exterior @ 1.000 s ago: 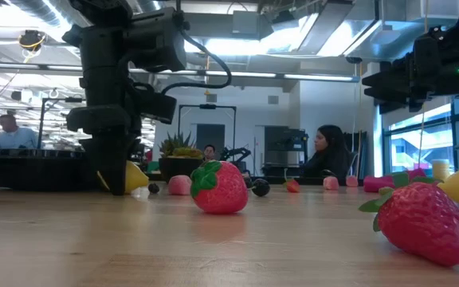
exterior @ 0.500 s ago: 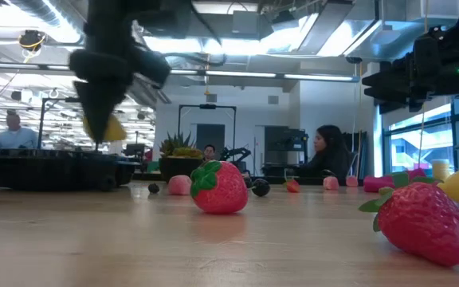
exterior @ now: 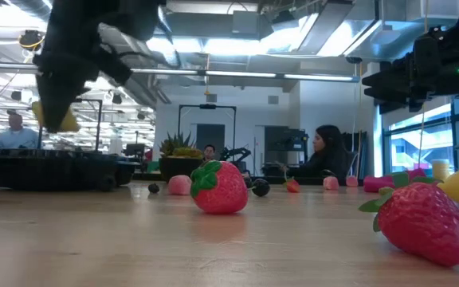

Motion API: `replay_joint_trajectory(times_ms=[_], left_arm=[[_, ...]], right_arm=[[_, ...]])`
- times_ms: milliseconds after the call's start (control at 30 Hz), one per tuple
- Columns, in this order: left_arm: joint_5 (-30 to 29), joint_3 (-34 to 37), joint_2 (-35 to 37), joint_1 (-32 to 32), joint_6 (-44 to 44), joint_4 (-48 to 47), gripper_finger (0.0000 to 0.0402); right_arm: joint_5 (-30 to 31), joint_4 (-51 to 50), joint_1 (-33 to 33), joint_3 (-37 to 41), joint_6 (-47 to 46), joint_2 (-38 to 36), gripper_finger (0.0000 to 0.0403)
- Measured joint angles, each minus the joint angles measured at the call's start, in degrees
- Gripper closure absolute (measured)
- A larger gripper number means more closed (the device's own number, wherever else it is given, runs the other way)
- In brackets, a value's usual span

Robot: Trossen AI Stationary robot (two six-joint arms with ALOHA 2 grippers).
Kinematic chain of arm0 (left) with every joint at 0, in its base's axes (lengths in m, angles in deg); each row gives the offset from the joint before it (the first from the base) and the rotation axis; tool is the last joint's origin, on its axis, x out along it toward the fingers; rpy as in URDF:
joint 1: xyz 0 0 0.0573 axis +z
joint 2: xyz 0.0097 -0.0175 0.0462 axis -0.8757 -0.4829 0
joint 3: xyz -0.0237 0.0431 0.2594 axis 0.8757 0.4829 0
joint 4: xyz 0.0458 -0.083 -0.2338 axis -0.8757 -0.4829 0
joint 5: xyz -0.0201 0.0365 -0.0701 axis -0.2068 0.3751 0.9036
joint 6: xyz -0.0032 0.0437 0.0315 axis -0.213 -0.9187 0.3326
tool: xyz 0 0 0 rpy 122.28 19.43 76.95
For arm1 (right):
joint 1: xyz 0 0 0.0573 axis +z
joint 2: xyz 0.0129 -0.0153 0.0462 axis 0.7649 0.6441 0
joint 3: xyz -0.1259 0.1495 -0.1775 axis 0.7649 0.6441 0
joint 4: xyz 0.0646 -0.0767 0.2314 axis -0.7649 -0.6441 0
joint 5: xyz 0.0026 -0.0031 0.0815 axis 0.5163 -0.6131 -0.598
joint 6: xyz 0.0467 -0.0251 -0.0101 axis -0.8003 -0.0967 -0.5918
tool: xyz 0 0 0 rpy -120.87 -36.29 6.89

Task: Pick and placing Produce into tupperware
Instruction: Put the yellow lemon into the black container

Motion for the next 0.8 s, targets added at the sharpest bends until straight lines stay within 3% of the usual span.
replay_joint_trajectory(times_ms=[300,567,700,800], left_arm=[[0.3,7.8,0.0,0.3,1.1,5.5,0.0203],[0.2,8.0,0.0,0.3,1.1,5.4,0.0144],[0.1,8.0,0.0,0.4,0.9,5.4,0.0135],[-3.4,7.9,0.1,0.5,0.9,5.3,0.0134]], right_arm=[[0.0,0.0,0.0,0.0,-0.8,0.0,0.0171],[0.0,0.0,0.0,0.0,-1.5,0.0,0.0171],[0.0,0.0,0.0,0.0,-1.5,0.0,0.0171],[0.0,0.0,0.0,0.0,-1.5,0.0,0.0171]])
